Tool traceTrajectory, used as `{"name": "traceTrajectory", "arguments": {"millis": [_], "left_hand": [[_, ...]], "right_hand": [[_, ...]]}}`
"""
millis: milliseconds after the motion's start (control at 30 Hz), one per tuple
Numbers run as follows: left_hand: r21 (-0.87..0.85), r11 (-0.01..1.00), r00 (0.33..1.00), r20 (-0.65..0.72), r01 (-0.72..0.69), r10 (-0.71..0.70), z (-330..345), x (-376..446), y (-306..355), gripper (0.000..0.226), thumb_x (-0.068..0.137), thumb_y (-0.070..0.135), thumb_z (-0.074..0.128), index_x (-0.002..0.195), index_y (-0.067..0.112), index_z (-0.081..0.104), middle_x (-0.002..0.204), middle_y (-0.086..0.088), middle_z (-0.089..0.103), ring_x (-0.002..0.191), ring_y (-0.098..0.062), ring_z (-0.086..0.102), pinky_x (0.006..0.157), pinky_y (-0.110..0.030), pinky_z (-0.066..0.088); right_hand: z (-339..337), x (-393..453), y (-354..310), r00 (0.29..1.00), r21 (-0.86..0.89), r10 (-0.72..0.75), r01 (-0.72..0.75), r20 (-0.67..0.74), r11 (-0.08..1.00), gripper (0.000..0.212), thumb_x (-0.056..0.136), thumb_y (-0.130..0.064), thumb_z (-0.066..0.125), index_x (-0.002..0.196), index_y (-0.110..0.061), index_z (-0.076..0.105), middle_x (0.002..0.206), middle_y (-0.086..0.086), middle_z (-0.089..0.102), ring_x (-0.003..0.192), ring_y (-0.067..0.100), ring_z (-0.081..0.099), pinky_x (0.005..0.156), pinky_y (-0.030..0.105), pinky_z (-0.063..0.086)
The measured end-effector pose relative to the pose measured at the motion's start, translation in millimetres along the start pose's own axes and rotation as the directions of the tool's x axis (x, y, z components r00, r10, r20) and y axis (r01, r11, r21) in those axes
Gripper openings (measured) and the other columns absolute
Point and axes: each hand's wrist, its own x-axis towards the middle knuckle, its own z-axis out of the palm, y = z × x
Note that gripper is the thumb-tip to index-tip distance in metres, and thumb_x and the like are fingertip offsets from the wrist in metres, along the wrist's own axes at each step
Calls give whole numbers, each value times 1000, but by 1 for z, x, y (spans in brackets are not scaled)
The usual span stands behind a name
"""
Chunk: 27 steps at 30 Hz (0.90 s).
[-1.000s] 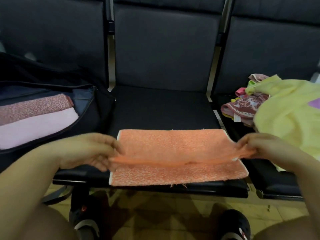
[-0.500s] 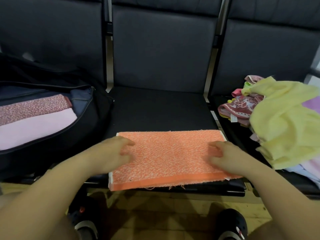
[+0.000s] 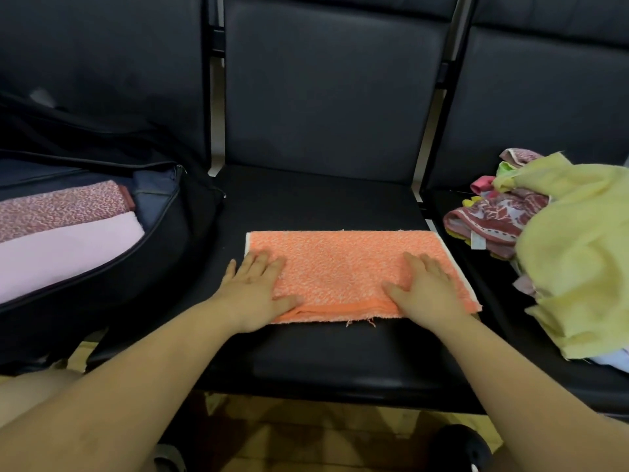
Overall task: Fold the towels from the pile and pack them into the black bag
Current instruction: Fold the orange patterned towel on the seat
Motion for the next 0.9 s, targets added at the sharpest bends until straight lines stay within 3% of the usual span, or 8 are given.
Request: {"name": "traceTrajectory", "arguments": {"millis": [67, 133, 167, 267, 400, 533, 767, 900], "left_hand": [[-8, 997, 989, -126, -83, 81, -8, -3, -2, 72, 89, 60, 48, 148, 24, 28, 157, -1, 18, 147, -20, 7, 120, -39, 3], [-70, 974, 951, -242, -216, 193, -18, -9, -5, 33, 84, 46, 63, 114, 31, 58, 124, 10, 50, 125, -13, 43, 110, -28, 29], [-93, 960, 939, -255, -263, 232, -23, -13, -7, 16, 82, 41, 67, 94, 35, 59, 106, 15, 54, 108, -8, 50, 100, -25, 37], [-101, 949, 944, -177, -299, 278, -27, -25, -17, 22, 76, 46, 72, 71, 40, 51, 85, 16, 53, 87, -2, 52, 84, -21, 44], [-142, 960, 970, -68, -240, 232, -18, -36, -37, 30, 74, 49, 74, 78, 43, 46, 96, 18, 47, 98, -7, 48, 92, -26, 41], [-81, 961, 948, -203, -265, 244, -2, -49, -46, 22, 85, 38, 67, 102, 31, 54, 105, 13, 43, 105, -10, 47, 98, -28, 39], [186, 927, 837, -400, -325, 373, 7, -64, -45, 38, 89, 41, 38, 83, 13, 63, 80, 1, 57, 67, -18, 60, 61, -33, 54], [-32, 956, 911, -314, -290, 266, -3, -75, -37, 29, 95, 44, 41, 90, 22, 60, 88, 8, 55, 85, -11, 56, 81, -28, 45]], "right_hand": [[2, -7, -13, 978, 92, -166, 179, -129, 980, 60, 92, -42, 56, 145, -19, 38, 151, 8, 35, 141, 24, 26, 117, 39, 20], [3, -18, -30, 923, 203, -336, 371, -185, 906, 42, 91, -34, 62, 130, -21, 57, 130, 0, 55, 125, 16, 44, 109, 33, 33], [4, -24, -38, 897, 233, -406, 438, -177, 868, 35, 90, -32, 63, 124, -21, 63, 120, -4, 59, 116, 13, 49, 103, 30, 37], [13, -39, -58, 828, 223, -553, 559, -96, 798, 31, 89, -34, 64, 118, -24, 67, 110, -9, 61, 106, 8, 48, 94, 24, 37], [24, -48, -71, 823, 152, -562, 547, 78, 823, 43, 89, -46, 60, 129, -29, 57, 118, -8, 55, 112, 9, 43, 98, 23, 34], [25, -52, -76, 849, 160, -521, 504, 89, 848, 40, 88, -47, 61, 123, -28, 58, 112, -11, 53, 107, 9, 44, 93, 22, 36], [22, -70, -84, 850, 115, -513, 501, 118, 858, 37, 88, -50, 60, 118, -27, 57, 107, -10, 54, 101, 10, 47, 86, 24, 39], [14, -83, -85, 829, 80, -545, 539, 125, 838, 47, 85, -58, 58, 117, -25, 56, 104, -7, 55, 95, 13, 49, 83, 28, 42]]}}
